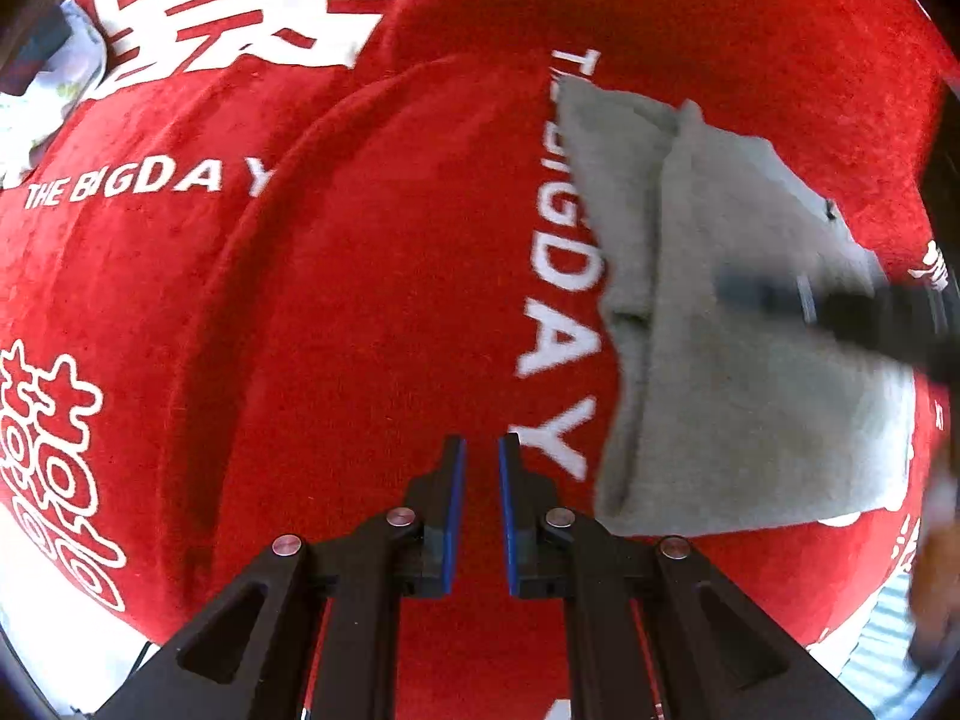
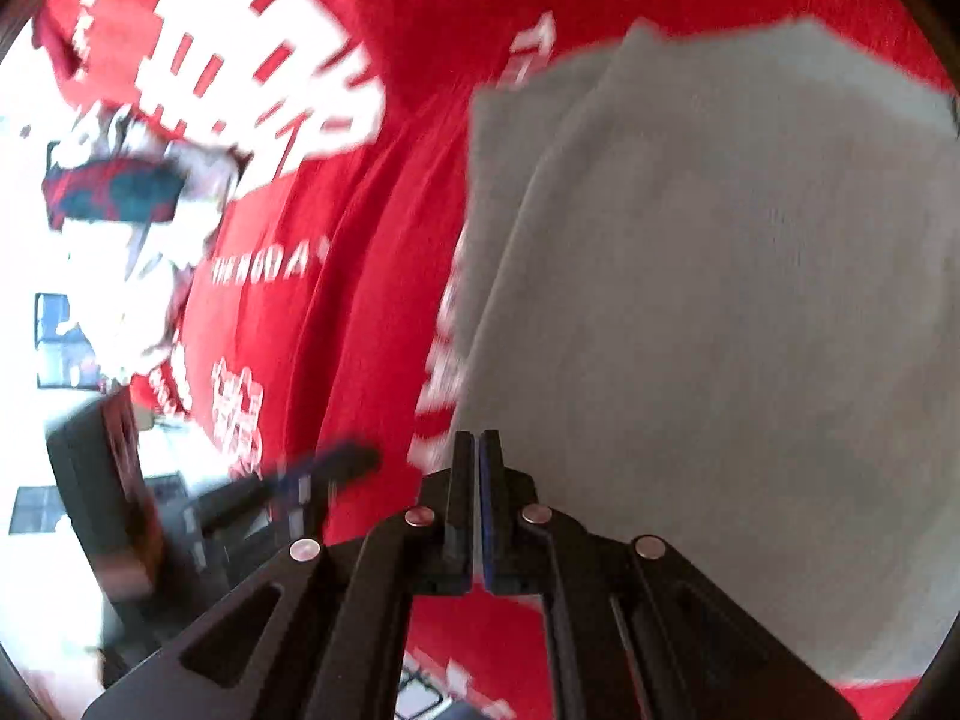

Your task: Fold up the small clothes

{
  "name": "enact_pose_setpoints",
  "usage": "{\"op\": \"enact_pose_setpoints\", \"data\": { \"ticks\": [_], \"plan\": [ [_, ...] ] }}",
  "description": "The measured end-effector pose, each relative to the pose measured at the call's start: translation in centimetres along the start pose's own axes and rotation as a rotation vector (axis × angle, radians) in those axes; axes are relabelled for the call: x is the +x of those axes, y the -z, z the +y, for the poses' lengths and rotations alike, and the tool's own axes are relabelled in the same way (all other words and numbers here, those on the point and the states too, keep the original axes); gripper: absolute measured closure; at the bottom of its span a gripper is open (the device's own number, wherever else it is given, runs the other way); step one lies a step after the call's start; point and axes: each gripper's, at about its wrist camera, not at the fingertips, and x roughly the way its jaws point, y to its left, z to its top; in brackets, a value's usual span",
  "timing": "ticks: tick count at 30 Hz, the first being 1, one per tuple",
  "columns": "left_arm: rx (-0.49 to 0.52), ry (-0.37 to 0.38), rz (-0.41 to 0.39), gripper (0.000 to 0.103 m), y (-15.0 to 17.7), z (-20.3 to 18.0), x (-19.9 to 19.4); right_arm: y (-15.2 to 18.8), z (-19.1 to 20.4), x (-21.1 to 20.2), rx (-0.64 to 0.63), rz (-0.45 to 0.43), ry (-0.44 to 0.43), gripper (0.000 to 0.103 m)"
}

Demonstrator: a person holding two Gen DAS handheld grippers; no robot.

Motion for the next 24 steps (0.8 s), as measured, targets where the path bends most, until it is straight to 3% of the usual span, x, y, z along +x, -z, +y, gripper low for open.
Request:
{"op": "enact_pose_setpoints", "data": {
  "ticks": [3,5,10,17,20,23,24],
  "plan": [
    [0.005,-0.015,-0.006,0.091,-0.4,0.4,0.0,2.0,-0.1,3.0,0.014,0.082,-0.013,0.1],
    [0.008,-0.028,-0.007,0.091,-0.5,0.3,0.1,3.0,0.1,3.2,0.023,0.08,-0.032,0.1],
    [0.011,-0.037,-0.003,0.091,-0.6,-0.1,0.2,5.0,-1.2,1.2,0.041,0.092,-0.031,0.1],
    [0.025,-0.015,-0.012,0.089,-0.6,-1.6,0.2,6.9,-5.5,-3.3,0.143,0.019,-0.004,0.099],
    [0.019,-0.015,-0.026,0.002,-0.6,-2.2,-0.1,7.6,-7.0,-5.0,0.187,-0.013,-0.003,0.099],
    [0.033,-0.027,-0.055,0.001,-0.7,-2.9,-0.7,8.4,-8.4,-6.2,0.233,-0.043,-0.007,0.097],
    [0.033,-0.035,-0.057,0.001,-0.8,-3.0,-0.8,8.6,-8.7,-6.5,0.247,-0.051,-0.008,0.083]
  ]
}}
